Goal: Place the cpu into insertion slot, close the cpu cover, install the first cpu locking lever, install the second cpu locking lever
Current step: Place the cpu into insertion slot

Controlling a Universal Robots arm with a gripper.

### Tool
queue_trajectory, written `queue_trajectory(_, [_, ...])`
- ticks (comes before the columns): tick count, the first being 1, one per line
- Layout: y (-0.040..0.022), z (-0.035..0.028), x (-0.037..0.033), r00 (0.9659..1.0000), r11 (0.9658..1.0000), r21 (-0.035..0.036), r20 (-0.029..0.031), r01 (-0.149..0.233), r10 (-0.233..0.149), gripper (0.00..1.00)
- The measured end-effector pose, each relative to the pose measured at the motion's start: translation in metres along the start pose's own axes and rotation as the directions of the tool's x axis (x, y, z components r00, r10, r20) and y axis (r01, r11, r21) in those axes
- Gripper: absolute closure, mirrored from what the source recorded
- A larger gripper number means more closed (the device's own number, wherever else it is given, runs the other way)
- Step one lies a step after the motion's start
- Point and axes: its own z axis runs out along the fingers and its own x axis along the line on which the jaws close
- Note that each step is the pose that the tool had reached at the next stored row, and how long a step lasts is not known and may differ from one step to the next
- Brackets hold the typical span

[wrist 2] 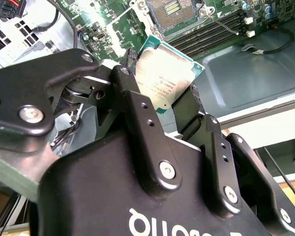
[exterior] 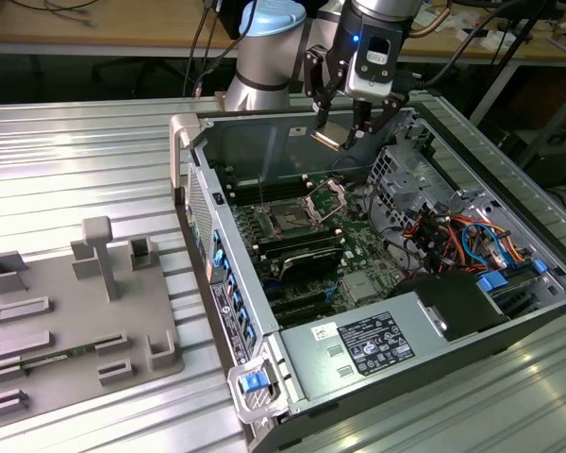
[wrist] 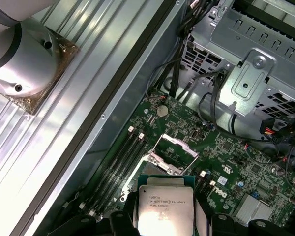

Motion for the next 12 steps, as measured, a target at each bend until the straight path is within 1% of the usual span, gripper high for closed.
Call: queue_trajectory(12, [-0.0006, 0.0001, 0.0004, 0.9995, 0.9995, -0.0007, 0.0027, -0.031, 0.031, 0.45])
